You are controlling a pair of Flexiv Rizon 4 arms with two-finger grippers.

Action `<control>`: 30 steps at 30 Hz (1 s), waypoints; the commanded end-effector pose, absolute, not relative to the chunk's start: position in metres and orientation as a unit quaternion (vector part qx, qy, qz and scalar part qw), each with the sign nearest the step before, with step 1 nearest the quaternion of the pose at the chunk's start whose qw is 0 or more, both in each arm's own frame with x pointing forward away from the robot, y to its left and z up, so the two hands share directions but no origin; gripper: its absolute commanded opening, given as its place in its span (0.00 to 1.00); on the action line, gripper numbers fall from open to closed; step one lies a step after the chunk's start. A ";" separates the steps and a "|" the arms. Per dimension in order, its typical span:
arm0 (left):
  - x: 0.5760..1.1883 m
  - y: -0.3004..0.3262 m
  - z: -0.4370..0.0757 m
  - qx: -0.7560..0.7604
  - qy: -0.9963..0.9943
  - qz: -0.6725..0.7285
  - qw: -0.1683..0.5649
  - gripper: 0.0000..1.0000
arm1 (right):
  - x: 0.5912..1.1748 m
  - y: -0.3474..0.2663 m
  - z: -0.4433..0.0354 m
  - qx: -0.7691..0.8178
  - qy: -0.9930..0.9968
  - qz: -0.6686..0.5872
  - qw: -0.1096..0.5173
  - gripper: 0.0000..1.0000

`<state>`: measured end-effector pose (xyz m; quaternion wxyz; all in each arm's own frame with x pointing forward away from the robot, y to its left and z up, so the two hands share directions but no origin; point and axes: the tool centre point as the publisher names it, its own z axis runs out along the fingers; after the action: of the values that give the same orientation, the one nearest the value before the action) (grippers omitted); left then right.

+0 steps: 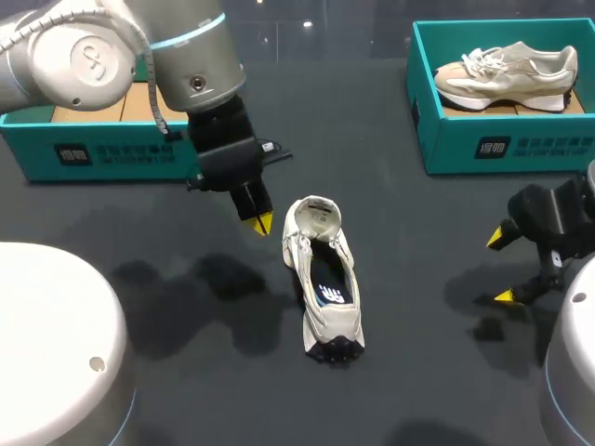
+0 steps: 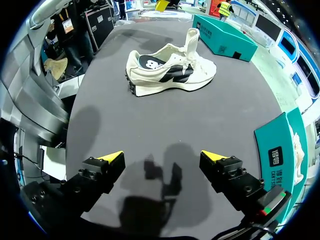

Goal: Take the shoe out of the shoebox, open the shoe tongue, remove and reinsert the insole, then place the shoe into the shoebox

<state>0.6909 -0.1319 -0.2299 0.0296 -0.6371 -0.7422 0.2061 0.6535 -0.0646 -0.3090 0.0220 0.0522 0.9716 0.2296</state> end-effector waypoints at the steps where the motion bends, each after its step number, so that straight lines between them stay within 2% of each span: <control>1: 0.689 -0.152 -0.230 -0.663 -0.731 0.147 0.068 0.00 | 0.652 -0.064 -0.308 0.053 0.972 0.228 0.023 1.00; 6: 0.684 -0.177 -0.252 -0.685 -0.711 0.126 0.096 0.00 | 0.652 -0.064 -0.308 0.053 0.972 0.228 0.023 1.00; 17: 0.684 -0.177 -0.252 -0.685 -0.711 0.126 0.096 0.00 | 0.652 -0.064 -0.308 0.053 0.972 0.228 0.023 1.00; 30: 0.671 -0.205 -0.313 -0.704 -0.686 0.134 0.127 0.00 | 0.652 -0.064 -0.308 0.053 0.972 0.228 0.023 1.00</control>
<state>0.6701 -0.1960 -0.2984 0.1138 -0.7035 -0.6876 0.1389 0.6534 -0.0648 -0.3083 0.0219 0.0524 0.9717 0.2291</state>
